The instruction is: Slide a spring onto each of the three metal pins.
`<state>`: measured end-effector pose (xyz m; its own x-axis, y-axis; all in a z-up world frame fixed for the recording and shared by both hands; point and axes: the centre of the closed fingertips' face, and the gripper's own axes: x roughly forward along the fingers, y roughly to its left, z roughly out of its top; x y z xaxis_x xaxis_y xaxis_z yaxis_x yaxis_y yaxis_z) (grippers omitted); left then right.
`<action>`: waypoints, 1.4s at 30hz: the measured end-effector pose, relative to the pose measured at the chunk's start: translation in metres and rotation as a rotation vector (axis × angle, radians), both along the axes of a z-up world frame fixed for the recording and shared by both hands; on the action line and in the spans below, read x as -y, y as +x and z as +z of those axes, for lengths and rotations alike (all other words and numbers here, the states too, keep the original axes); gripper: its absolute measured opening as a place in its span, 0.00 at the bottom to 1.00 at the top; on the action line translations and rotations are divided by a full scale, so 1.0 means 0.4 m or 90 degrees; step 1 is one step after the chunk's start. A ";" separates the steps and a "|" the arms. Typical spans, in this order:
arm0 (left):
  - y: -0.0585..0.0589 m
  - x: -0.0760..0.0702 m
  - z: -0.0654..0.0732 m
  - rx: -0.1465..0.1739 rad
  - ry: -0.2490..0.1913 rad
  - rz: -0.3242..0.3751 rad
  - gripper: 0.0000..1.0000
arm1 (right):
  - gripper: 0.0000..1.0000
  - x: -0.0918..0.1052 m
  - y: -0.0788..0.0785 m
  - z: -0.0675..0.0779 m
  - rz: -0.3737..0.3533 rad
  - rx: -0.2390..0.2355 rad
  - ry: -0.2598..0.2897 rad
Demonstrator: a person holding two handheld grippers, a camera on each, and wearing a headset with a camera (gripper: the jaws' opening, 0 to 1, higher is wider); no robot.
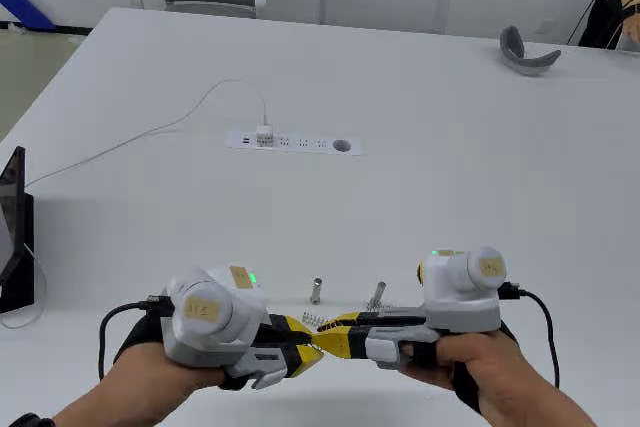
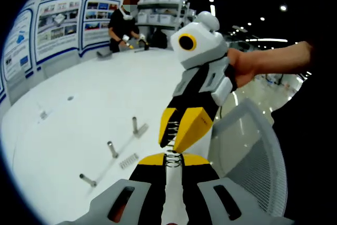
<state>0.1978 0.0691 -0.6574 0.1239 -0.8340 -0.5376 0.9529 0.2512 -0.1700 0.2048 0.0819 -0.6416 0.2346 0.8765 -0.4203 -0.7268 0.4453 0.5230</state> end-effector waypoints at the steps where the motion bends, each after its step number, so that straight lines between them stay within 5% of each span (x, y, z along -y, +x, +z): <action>1: -0.002 0.002 0.002 -0.002 -0.004 -0.004 0.09 | 0.13 0.000 -0.002 0.003 0.016 0.011 -0.012; 5: -0.013 0.009 0.009 -0.001 -0.012 -0.025 0.09 | 0.13 0.003 -0.025 0.004 0.103 0.045 -0.083; 17: -0.045 0.024 0.029 -0.001 -0.034 -0.071 0.09 | 0.13 0.003 -0.063 0.020 0.269 0.117 -0.189; 29: -0.051 0.021 0.038 0.010 -0.045 -0.091 0.09 | 0.13 0.004 -0.077 0.021 0.334 0.144 -0.222; 42: -0.030 -0.001 0.028 0.010 -0.063 -0.044 0.12 | 0.12 -0.011 -0.058 0.014 0.322 0.156 -0.229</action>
<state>0.1858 0.0696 -0.6464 0.0722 -0.8896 -0.4511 0.9702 0.1675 -0.1749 0.1818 0.0862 -0.6361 -0.0426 0.7193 -0.6934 -0.9710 0.1337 0.1984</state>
